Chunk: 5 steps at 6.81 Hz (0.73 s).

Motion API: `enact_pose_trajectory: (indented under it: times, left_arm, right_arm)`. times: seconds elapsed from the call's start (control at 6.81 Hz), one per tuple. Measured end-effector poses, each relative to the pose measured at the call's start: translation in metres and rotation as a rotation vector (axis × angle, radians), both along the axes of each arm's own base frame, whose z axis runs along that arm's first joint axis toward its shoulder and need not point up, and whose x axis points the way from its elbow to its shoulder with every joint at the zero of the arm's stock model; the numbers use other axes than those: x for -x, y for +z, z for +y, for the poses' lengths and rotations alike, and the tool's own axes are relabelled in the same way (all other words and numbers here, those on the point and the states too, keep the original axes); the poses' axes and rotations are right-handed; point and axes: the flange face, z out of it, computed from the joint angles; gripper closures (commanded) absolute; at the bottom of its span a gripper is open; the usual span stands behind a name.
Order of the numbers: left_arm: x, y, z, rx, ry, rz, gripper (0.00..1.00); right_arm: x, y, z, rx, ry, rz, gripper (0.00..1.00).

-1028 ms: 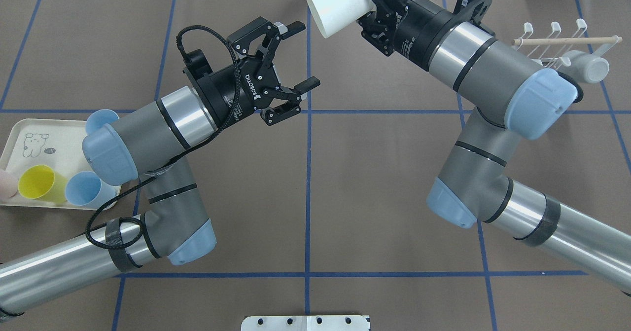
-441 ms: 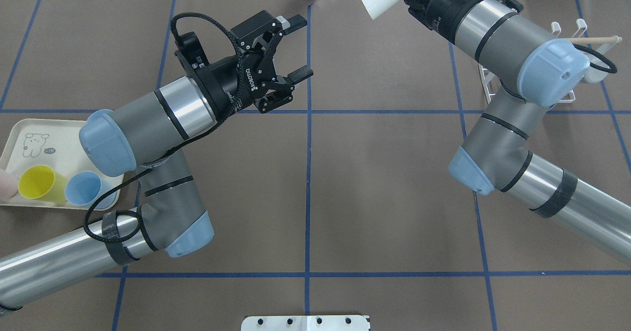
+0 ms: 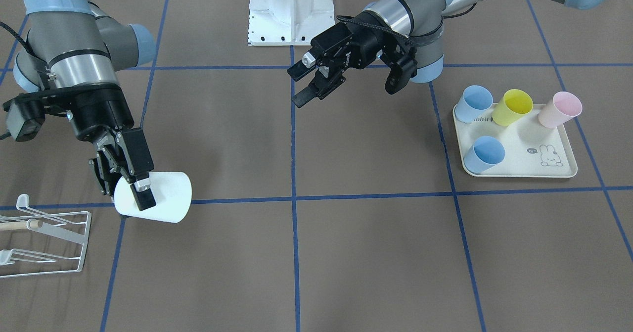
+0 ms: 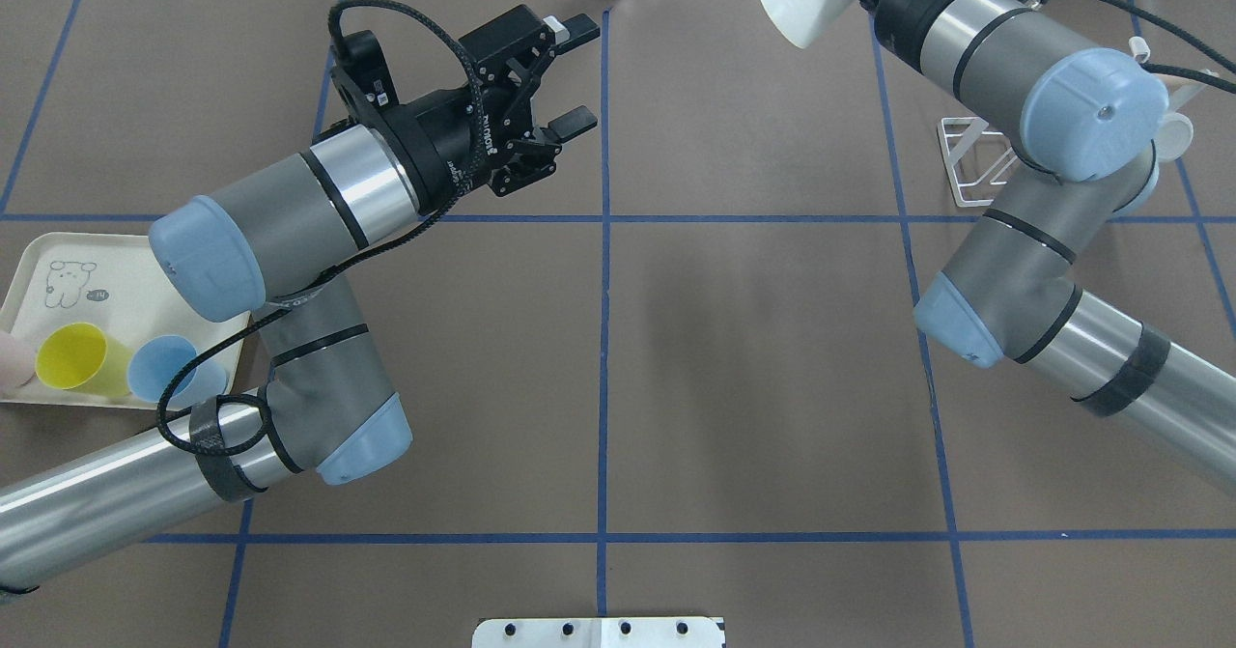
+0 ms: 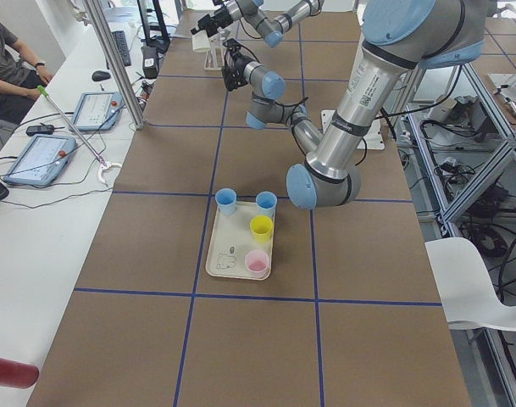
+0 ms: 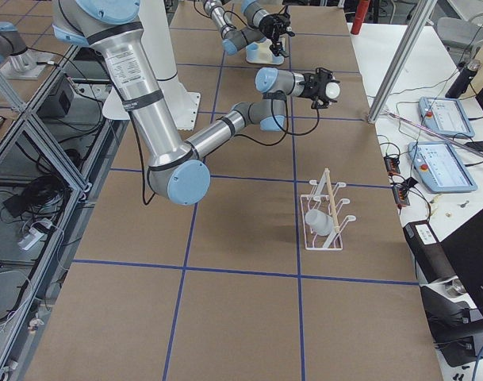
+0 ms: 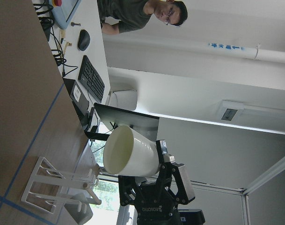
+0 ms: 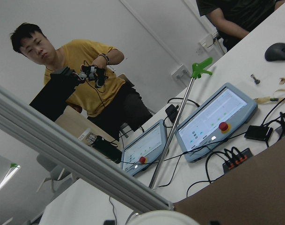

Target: Transfer IKEA cup to right arm and place on rack

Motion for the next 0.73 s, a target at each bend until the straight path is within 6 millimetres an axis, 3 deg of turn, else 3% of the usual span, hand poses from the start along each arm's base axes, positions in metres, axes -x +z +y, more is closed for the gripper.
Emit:
enact_pose_trajectory:
  times: [0.44,0.73]
  left_arm:
    - [0.002,0.002,-0.015,-0.040,-0.078,-0.165,0.00]
    - [0.001,0.005,-0.018,-0.046,-0.092,-0.208,0.00]
  right_arm:
    - [-0.075,0.069,-0.019,0.064,0.077,0.403,1.00]
    - [-0.118,0.119,0.015,0.083,0.072,0.600,1.00]
